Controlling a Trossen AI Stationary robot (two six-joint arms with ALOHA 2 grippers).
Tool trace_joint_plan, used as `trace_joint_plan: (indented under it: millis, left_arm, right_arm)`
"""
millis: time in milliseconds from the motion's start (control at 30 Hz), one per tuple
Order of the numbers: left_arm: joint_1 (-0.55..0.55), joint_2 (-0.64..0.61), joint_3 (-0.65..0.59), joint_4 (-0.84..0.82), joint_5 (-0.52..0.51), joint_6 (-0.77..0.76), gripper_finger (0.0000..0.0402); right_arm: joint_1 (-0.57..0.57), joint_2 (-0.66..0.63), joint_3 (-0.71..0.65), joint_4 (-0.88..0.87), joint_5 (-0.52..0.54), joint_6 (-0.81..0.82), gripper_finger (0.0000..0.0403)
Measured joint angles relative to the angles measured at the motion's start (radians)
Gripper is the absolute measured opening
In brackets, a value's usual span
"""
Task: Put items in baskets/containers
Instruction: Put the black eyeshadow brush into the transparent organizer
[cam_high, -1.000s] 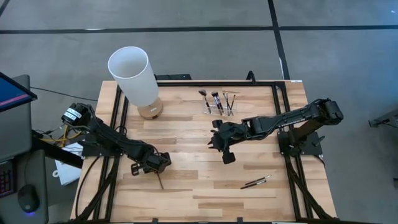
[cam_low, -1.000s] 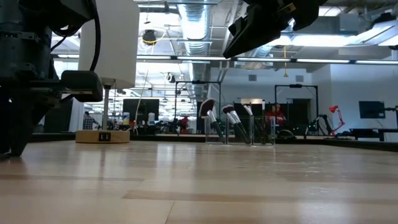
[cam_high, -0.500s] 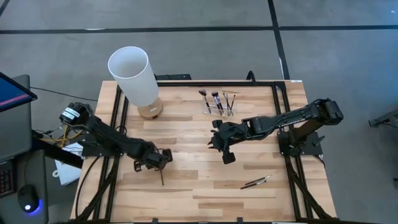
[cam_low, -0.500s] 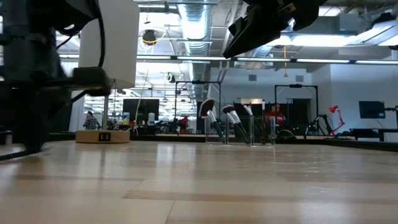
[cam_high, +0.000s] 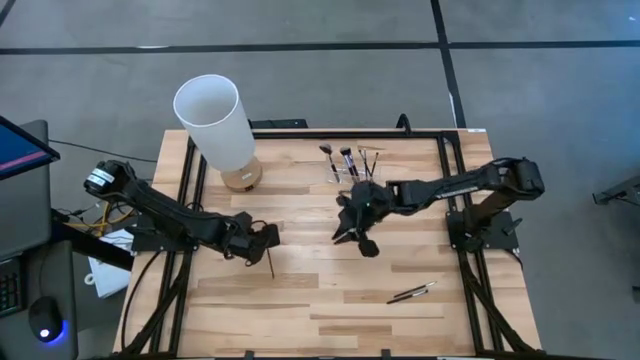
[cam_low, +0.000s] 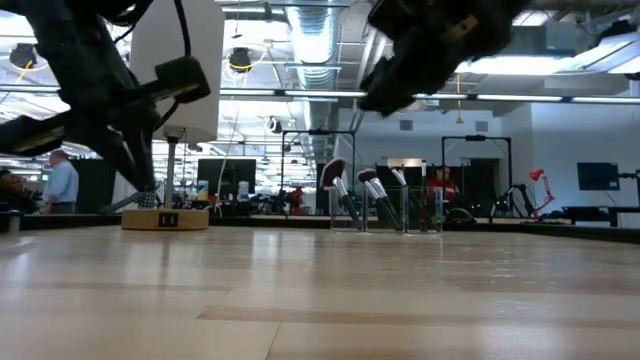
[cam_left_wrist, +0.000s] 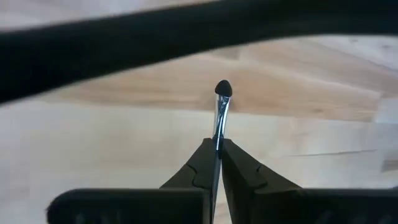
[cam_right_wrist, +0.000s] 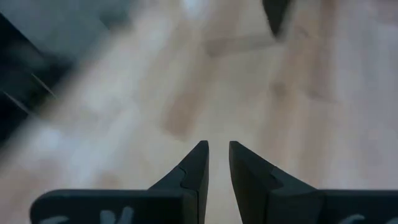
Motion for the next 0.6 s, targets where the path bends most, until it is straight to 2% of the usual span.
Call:
trace_joint_plan:
  millis: [67,133,233,433,600]
  left_arm:
    - [0.0,-0.003,0.0,0.026,-0.048,0.038,0.0017]
    - [0.001,-0.009,0.0,0.054,-0.117,0.088,0.0017]
    - [0.001,-0.022,0.001,0.162,-0.247,0.231,0.0017]
    - [-0.001,-0.056,0.002,0.463,-0.448,0.68,0.0017]
    - [-0.001,-0.057,0.002,0.699,-0.496,1.046,0.0017]
  right_arm:
    - [-0.044,0.022,-0.056,0.145,-0.118,0.111,0.0056]
    - [-0.078,0.061,-0.08,0.277,-0.145,0.2,0.0056]
    - [-0.109,0.114,-0.084,0.339,-0.175,0.267,0.0056]
    - [-0.143,0.182,-0.077,0.462,-0.259,0.357,0.006]
    - [-0.161,0.16,-0.077,0.56,-0.277,0.416,0.0092]
